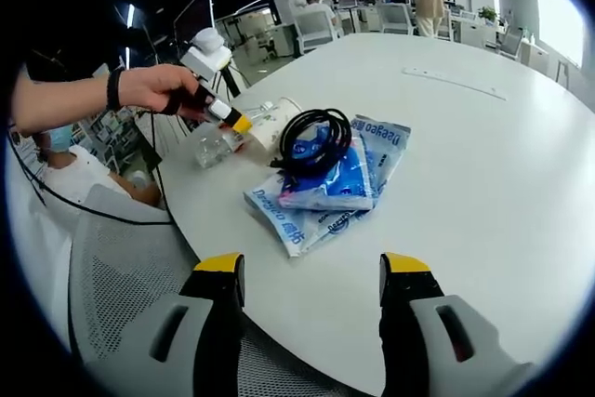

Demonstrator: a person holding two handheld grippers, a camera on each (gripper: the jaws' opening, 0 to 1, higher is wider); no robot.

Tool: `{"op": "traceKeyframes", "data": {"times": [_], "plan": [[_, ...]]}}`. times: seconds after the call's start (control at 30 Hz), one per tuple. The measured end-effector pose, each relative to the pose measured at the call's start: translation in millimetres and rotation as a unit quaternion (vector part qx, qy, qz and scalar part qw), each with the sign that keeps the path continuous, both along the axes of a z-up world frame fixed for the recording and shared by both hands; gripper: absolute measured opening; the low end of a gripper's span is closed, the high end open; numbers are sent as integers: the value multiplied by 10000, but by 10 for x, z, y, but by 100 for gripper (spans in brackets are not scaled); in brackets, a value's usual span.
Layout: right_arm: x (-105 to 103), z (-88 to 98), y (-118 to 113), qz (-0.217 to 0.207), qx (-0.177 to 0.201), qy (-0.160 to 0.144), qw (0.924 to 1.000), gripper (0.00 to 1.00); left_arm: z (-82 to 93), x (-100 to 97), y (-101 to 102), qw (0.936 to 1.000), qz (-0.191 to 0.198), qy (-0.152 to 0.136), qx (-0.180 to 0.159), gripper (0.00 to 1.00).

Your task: Arrange the tabletop items into an orderly group along one side of the table until the central work area is clear of visible clutter.

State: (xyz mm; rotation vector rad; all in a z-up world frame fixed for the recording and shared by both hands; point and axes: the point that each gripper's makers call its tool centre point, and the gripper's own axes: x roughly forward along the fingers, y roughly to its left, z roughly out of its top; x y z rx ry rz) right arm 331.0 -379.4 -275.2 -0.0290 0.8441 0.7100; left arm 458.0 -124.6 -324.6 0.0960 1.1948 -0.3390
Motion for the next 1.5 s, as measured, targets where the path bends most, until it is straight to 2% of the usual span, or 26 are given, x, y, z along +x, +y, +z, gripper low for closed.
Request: {"op": "traceKeyframes", "data": {"times": [0.2, 0.67, 1.0, 1.1, 1.5], "plan": [[11, -6, -19, -21, 8, 5, 10000, 58, -47, -10, 33, 9998, -105, 115, 152, 44], [25, -44, -11, -37, 36, 41, 10000, 57, 27, -52, 65, 9997, 187, 51, -134, 39], [75, -26, 38, 28, 53, -1, 10000, 57, 226, -1, 124, 9983, 347, -361, -314, 39], [82, -19, 64, 65, 65, -15, 10000, 57, 326, 53, 138, 9967, 408, -587, -381, 39], [86, 14, 79, 99, 85, -63, 9999, 57, 596, 203, 179, 9927, 510, -1021, -377, 38]]}}
